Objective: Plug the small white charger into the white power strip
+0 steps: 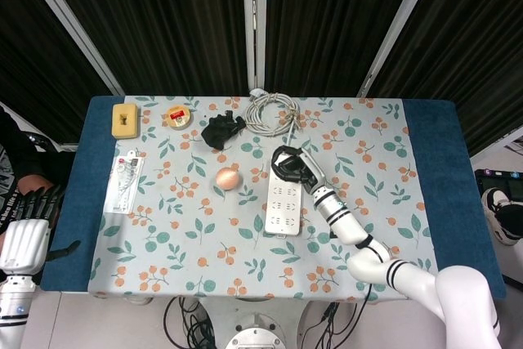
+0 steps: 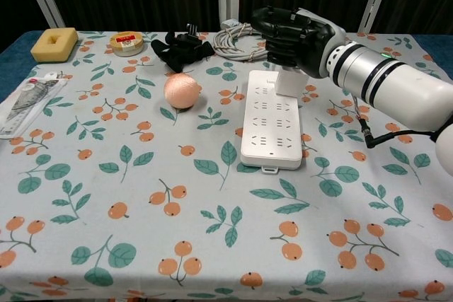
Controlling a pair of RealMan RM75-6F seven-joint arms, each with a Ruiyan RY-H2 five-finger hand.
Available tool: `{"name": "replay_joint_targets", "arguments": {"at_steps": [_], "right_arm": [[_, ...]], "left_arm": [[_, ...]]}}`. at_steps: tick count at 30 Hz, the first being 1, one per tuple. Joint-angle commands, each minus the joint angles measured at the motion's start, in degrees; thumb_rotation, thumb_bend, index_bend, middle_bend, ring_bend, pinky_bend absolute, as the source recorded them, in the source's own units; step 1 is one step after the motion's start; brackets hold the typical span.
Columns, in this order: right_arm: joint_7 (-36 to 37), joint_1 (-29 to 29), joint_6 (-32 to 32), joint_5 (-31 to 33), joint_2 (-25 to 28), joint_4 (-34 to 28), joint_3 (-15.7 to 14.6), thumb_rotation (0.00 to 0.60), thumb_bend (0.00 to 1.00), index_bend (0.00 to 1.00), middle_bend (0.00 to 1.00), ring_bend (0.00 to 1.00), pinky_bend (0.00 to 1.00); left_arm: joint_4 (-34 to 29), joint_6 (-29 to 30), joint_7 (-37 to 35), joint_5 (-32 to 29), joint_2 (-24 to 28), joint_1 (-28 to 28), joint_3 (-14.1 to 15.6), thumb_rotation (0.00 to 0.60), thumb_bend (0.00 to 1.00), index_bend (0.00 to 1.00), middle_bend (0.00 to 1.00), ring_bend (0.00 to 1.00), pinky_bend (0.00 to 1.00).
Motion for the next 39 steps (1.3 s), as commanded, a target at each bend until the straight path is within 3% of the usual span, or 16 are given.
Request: {"name": "replay_joint_targets", "arguments": {"at_steps": [1, 18, 39], "right_arm": [[2.2, 0.8, 0.9, -0.8, -1.4, 2.3, -1.0, 0.600, 1.00, 1.00, 1.00, 1.00, 1.00], [5.5, 2.7, 1.7, -0.3, -4.5, 8.4, -2.8, 0.600, 1.00, 1.00, 1.00, 1.00, 1.00], [3.5, 3.5, 1.4, 0.4, -5.4, 9.2, -4.2, 0.600, 1.00, 1.00, 1.00, 1.00, 1.00]], "left_arm": [[0.1, 0.0, -0.2, -0.1, 0.0, 0.0, 0.0, 0.600, 0.00, 0.08, 0.04, 0.00, 0.00], [0.3, -0.5, -0.3, -0.5, -0.1, -0.1, -0.1, 0.600, 0.00, 0.08, 0.04, 0.00, 0.00], [0.9, -0.4, -0.9, -0.7, -0.4, 0.2, 0.1, 0.600, 0.00, 0.08, 0.04, 0.00, 0.00]]}}
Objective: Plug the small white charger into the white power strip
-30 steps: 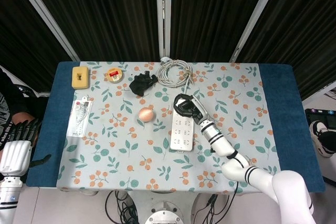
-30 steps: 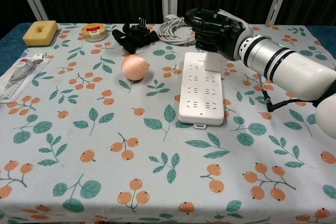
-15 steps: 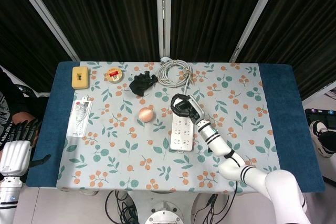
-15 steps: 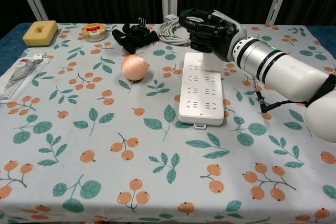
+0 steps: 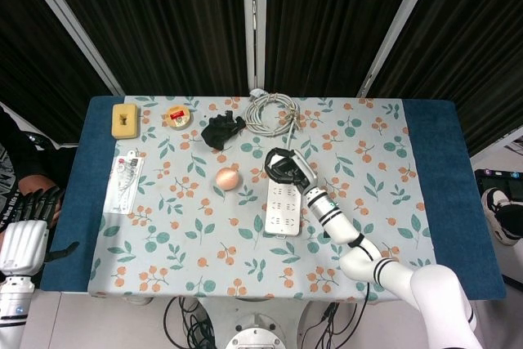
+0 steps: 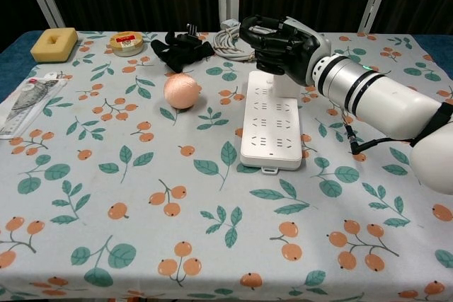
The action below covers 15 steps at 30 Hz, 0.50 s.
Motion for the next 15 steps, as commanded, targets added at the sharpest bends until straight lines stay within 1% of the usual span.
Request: {"name": "replay_joint_targets", "arguments": {"at_steps": [1, 5, 10, 13, 15], "right_arm": [[-0.2, 0.1, 0.1, 0.2, 0.1, -0.1, 0.1, 0.600, 1.00, 1.00, 1.00, 1.00, 1.00], [-0.6, -0.4, 2.4, 0.1, 1.1, -1.4, 0.7, 0.600, 1.00, 1.00, 1.00, 1.00, 1.00], [-3.0, -1.5, 6.7, -0.6, 5.5, -6.5, 1.7, 0.600, 1.00, 1.00, 1.00, 1.00, 1.00], [-6.9, -2.9, 9.7, -1.2, 9.6, -11.3, 1.8, 0.600, 1.00, 1.00, 1.00, 1.00, 1.00], [-11.8, -4.5, 12.0, -2.3, 13.4, -14.8, 1.0, 0.600, 0.99, 1.00, 1.00, 1.00, 1.00]], "left_arm": [[0.1, 0.0, -0.1, 0.0, 0.0, 0.0, 0.0, 0.600, 0.00, 0.08, 0.04, 0.00, 0.00], [0.2, 0.1, -0.3, 0.1, 0.0, 0.1, 0.0, 0.600, 0.00, 0.08, 0.04, 0.00, 0.00], [0.2, 0.2, -0.3, 0.4, 0.2, 0.0, 0.0, 0.600, 0.00, 0.08, 0.04, 0.00, 0.00], [0.0, 0.3, -0.1, 0.7, 0.3, -0.2, -0.1, 0.600, 0.00, 0.08, 0.04, 0.00, 0.00], [-0.1, 0.4, 0.0, 0.9, 0.4, -0.3, -0.1, 0.600, 0.00, 0.08, 0.04, 0.00, 0.00]]}}
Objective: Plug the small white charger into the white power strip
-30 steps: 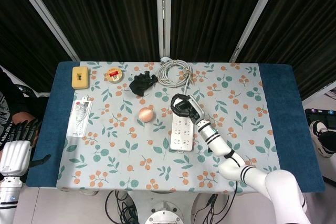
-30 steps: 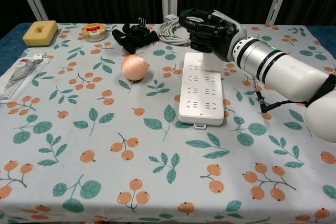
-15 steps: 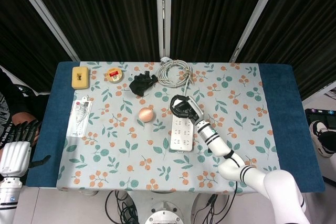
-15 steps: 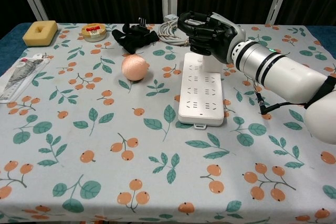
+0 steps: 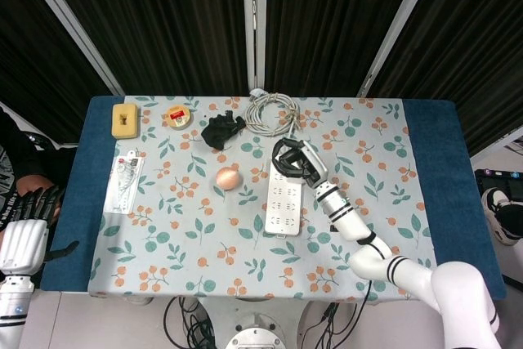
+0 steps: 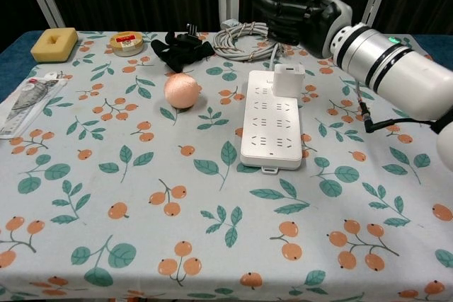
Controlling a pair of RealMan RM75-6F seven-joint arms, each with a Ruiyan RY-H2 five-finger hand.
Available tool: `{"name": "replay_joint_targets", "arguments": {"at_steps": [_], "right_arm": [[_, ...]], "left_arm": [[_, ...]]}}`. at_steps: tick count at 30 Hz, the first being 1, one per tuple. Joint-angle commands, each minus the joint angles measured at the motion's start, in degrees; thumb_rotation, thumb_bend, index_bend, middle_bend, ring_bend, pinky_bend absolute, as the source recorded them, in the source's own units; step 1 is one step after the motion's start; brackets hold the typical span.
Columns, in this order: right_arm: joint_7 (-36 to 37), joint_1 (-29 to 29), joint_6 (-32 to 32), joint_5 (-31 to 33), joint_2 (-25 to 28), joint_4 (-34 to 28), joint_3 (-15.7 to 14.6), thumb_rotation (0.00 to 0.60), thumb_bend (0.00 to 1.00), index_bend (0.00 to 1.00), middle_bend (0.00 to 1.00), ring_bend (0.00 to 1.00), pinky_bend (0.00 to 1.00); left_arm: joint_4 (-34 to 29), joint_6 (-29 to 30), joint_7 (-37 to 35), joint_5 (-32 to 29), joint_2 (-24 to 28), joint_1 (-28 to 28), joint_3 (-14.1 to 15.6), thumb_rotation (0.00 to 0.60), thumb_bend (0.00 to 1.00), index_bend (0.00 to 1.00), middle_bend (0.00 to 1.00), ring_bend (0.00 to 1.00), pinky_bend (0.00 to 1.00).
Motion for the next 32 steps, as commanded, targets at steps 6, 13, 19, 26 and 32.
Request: {"name": "replay_joint_targets", "arguments": {"at_steps": [6, 13, 19, 26, 32], "right_arm": [[-38.3, -9.8, 11.1, -2.5, 17.2, -15.3, -3.8, 0.600, 0.80, 0.83, 0.90, 0.84, 0.89], [-74.9, -20.1, 13.1, 3.6, 32.0, -33.1, -9.0, 0.600, 0.36, 0.37, 0.44, 0.31, 0.26], [-88.5, -27.8, 16.0, 8.9, 38.5, -43.4, -13.4, 0.600, 0.25, 0.02, 0.05, 0.00, 0.00], [-87.9, -36.6, 26.8, 5.5, 38.4, -44.6, -15.9, 0.600, 0.24, 0.00, 0.00, 0.00, 0.00], [-88.7, -40.4, 30.0, 4.0, 38.2, -44.8, -16.4, 0.600, 0.24, 0.00, 0.00, 0.00, 0.00]], "left_arm": [[-0.4, 0.0, 0.4, 0.5, 0.1, -0.4, -0.1, 0.600, 0.00, 0.08, 0.04, 0.00, 0.00], [-1.1, 0.2, 1.0, 1.0, -0.1, -0.7, -0.1, 0.600, 0.00, 0.08, 0.04, 0.00, 0.00], [-1.9, 0.6, 1.8, 1.6, -0.2, -0.9, -0.1, 0.600, 0.00, 0.08, 0.04, 0.00, 0.00], [-2.7, 1.3, 2.8, 1.9, -0.5, -0.8, -0.1, 0.600, 0.00, 0.08, 0.04, 0.00, 0.00], [-2.9, 1.5, 3.1, 1.9, -0.6, -0.6, 0.0, 0.600, 0.00, 0.08, 0.04, 0.00, 0.00]]}}
